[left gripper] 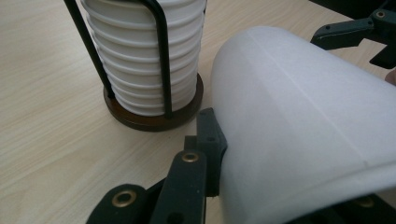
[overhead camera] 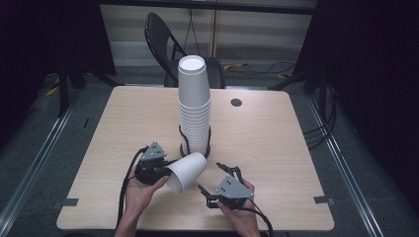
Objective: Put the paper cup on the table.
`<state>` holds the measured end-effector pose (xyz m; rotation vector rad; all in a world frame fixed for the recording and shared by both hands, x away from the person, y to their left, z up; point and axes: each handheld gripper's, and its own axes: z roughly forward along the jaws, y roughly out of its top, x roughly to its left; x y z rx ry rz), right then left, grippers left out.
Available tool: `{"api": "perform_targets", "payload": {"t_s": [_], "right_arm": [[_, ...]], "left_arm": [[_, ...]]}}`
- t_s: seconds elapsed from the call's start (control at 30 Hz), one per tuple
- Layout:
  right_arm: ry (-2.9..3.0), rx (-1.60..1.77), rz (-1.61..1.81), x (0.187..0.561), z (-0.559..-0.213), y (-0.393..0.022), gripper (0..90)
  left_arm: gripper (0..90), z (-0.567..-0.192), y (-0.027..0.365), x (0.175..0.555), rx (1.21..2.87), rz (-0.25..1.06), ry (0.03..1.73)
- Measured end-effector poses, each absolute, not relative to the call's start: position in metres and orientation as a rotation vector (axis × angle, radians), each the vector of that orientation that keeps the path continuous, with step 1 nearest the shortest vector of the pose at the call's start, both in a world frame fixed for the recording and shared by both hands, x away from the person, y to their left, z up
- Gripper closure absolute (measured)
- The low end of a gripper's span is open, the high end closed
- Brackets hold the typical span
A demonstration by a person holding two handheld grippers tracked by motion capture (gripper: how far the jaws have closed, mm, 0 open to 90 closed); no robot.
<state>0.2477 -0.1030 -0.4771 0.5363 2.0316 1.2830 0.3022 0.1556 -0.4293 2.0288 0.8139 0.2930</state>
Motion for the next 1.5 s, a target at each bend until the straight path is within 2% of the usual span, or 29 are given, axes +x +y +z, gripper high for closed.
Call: {"api": "perform_targets", "payload": {"t_s": [0.63, 1.03, 1.5], "right_arm": [[1.999, 0.260, 1.055, 0.238, -0.480, -0.081, 13.5], [1.995, 0.159, 1.002, 0.235, -0.479, -0.065, 9.2], [1.952, 0.059, 1.038, 0.232, -0.474, -0.043, 8.1]], "left_arm": [[86.5, -0.420, 0.139, 0.317, 2.233, 0.163, 0.772], [86.5, -0.417, 0.125, 0.321, 2.306, 0.108, 0.749], [86.8, -0.418, 0.108, 0.321, 2.339, 0.037, 0.712]]}}
